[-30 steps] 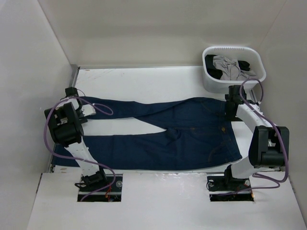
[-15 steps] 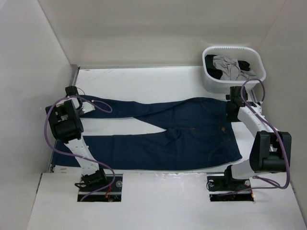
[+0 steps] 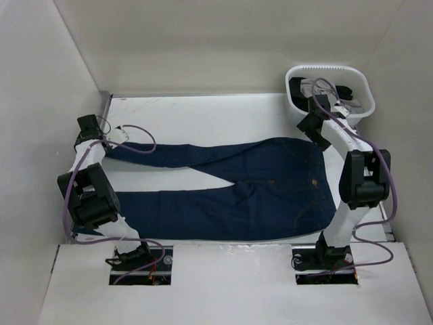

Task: Fold and stack the trousers
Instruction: Fold the trousers

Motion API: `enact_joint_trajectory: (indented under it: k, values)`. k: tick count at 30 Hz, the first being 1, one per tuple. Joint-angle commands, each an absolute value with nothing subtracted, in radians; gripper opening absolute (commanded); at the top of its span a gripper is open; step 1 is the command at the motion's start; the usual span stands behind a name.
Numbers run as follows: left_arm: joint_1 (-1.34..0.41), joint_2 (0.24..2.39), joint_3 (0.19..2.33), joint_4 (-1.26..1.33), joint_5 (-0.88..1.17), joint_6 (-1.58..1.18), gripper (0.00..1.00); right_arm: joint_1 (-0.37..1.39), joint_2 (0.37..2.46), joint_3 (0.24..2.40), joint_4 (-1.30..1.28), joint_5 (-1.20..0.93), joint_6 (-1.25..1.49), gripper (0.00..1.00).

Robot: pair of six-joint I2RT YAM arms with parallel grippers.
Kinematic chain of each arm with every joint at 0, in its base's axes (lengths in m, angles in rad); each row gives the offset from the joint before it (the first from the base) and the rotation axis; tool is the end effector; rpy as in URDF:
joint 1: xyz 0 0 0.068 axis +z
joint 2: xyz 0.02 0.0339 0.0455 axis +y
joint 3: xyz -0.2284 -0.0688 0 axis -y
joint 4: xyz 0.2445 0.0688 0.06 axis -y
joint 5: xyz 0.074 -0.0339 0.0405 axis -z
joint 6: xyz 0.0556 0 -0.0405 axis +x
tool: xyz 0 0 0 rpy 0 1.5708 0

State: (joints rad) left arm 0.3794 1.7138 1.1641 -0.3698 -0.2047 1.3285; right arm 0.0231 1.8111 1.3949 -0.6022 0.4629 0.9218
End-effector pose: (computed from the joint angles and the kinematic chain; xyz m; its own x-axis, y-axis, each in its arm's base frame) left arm 0.3397 0.1476 0.1608 -0.6404 0.7679 0.0115 0.6027 0.4932 0.6273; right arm 0.3876 -0.0159 0.1860 -0.3442 0.7051 -0.6200 0.8071 0.5596 0.1883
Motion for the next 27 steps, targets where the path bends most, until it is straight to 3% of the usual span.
enact_joint_trajectory:
  k: [1, 5, 9, 19, 27]
  values:
    - [0.423, 1.631, 1.135, -0.403, -0.167, 1.263, 0.00, 0.079, 1.841, 1.471, -0.658, 0.433, 0.559, 1.00]
    - [0.478, 1.618, 1.114, -0.405, -0.152, 1.229, 0.00, 0.117, 1.900, 1.497, -0.647, 0.246, 0.393, 1.00]
    - [0.484, 1.606, 1.106, -0.407, -0.149, 1.221, 0.00, 0.169, 1.954, 1.546, -0.675, 0.184, 0.466, 1.00]
    - [0.481, 1.546, 1.088, -0.405, -0.164, 1.195, 0.00, 0.246, 1.965, 1.523, -0.652, 0.258, 1.124, 1.00]
    - [0.456, 1.494, 1.042, -0.393, -0.193, 1.114, 0.00, 0.266, 2.052, 1.606, -0.839, 0.348, 1.528, 1.00]
